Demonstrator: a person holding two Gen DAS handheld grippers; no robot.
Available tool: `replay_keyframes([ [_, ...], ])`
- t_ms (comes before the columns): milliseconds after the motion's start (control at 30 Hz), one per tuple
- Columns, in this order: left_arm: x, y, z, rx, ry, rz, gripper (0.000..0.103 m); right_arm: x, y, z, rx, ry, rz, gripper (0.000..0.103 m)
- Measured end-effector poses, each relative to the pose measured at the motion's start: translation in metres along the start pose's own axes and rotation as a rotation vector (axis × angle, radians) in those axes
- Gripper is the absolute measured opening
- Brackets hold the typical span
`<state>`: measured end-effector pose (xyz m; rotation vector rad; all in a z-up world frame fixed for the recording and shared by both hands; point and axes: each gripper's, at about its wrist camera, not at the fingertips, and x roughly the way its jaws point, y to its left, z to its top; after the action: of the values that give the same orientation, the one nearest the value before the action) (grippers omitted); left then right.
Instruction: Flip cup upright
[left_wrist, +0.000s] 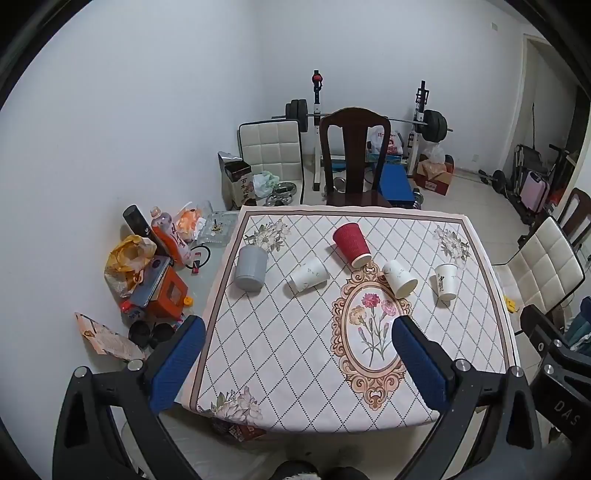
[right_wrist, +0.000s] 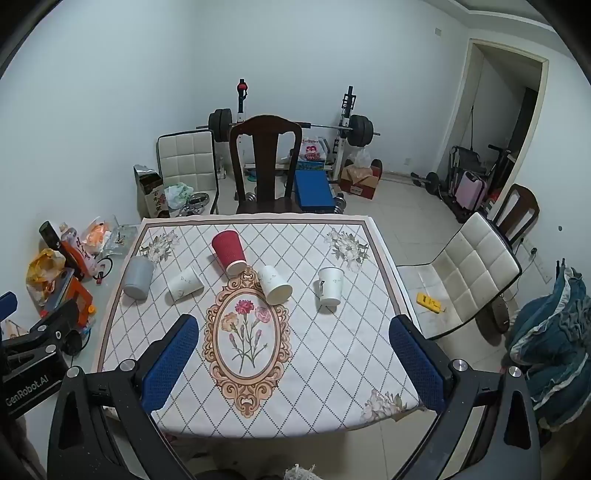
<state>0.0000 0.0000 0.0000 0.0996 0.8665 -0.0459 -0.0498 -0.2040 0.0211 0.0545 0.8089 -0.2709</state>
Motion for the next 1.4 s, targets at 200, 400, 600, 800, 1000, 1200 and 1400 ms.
replay_keyframes([
  [200,0.0,0.0,0.0,0.0,0.008,-0.003,0.103,0.002,0.001,-0.001,-0.013,0.001,0.001,0.103],
  [400,0.0,0.0,0.0,0.001,0.009,-0.001,0.103,0.005,0.004,-0.004,-0.011,0.004,0.001,0.103],
  [600,-0.003,0.003,-0.002,0.0,0.006,-0.002,0.103,0.005,0.003,-0.004,-0.011,0.004,0.0,0.103],
  [800,-0.003,0.003,-0.002,0.002,0.006,0.001,0.103,0.005,0.001,-0.005,-0.011,0.001,-0.002,0.103],
  [1000,-0.003,0.003,-0.002,0.0,0.005,0.001,0.103,0.002,0.006,-0.003,-0.017,-0.001,-0.001,0.103],
  [1200,-0.003,0.003,-0.002,-0.001,0.005,0.0,0.103,0.002,0.006,-0.002,-0.016,-0.005,-0.002,0.103],
  [1400,-0.003,0.002,-0.002,0.0,0.003,0.002,0.103,0.002,0.006,-0.003,-0.016,-0.002,-0.002,0.103],
])
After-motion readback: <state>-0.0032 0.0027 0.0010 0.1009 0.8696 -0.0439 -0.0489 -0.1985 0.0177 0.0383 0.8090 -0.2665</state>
